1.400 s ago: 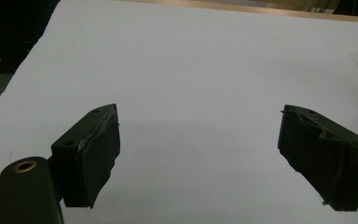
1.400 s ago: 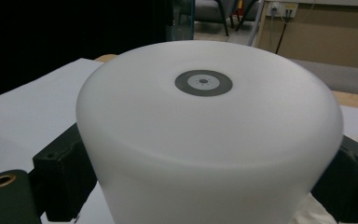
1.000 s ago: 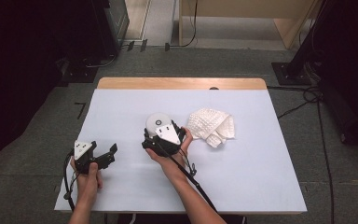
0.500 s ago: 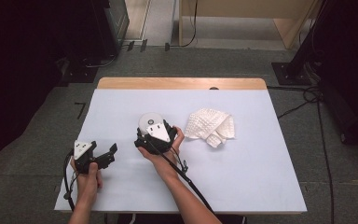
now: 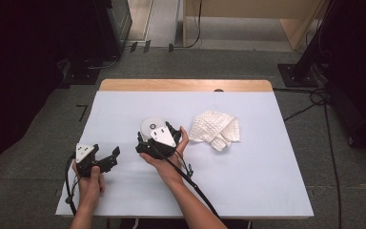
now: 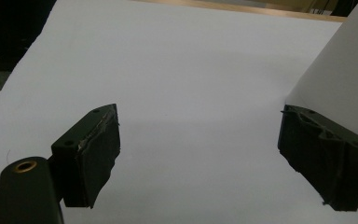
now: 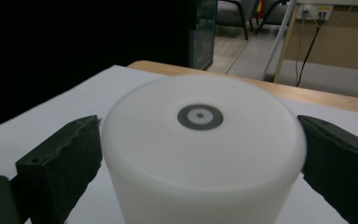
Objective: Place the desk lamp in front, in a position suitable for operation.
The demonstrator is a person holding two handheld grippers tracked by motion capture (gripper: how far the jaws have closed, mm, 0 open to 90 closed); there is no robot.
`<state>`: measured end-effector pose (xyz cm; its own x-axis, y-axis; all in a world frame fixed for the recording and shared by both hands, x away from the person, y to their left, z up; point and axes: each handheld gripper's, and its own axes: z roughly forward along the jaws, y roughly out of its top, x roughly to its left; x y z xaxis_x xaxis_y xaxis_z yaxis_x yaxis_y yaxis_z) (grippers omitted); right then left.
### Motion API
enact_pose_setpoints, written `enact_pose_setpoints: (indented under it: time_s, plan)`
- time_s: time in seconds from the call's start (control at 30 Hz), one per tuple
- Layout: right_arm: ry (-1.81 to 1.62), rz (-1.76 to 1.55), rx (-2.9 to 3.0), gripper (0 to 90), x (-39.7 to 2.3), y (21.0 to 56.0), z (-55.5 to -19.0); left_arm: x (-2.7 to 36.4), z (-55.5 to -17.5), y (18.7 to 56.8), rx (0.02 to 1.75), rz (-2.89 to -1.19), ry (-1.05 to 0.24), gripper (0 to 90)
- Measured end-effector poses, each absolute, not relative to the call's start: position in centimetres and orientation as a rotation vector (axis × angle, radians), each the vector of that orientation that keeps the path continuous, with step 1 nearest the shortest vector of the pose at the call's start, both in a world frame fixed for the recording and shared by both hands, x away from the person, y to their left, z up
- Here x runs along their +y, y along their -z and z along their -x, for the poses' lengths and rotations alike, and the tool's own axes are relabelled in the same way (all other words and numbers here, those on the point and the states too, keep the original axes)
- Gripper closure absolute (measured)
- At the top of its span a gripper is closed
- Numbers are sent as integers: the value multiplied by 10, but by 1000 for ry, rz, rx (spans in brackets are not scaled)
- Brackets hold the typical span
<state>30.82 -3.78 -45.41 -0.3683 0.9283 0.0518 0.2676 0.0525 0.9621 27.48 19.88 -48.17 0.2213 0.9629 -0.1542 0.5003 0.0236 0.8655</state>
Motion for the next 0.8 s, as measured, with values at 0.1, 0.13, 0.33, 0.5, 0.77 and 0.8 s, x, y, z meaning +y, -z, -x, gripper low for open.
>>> enact_pose_setpoints:
  time_s: [0.1, 0.13, 0.33, 0.5, 0.77, 0.8]
  plan:
    - [-1359, -1194, 1701, 26, -40, 448, -304, 199, -275, 482, 1406, -1606, -656, 137]
    - [-1373, -1174, 1700, 26, -44, 442, -300, 198, -275, 482, 1407, -1605, -657, 137]
    - [-1414, -1135, 1670, 26, -60, 424, -286, 198, -275, 482, 1407, -1610, -662, 137]
    - [-1435, -1135, 1626, 32, -82, 409, -279, 197, -275, 482, 1405, -1619, -668, 137]
    - [-1382, -1148, 1533, 51, -130, 396, -282, 197, -275, 482, 1406, -1625, -668, 138]
    - [-1362, -1159, 1515, 56, -143, 395, -284, 197, -275, 482, 1406, -1622, -668, 137]
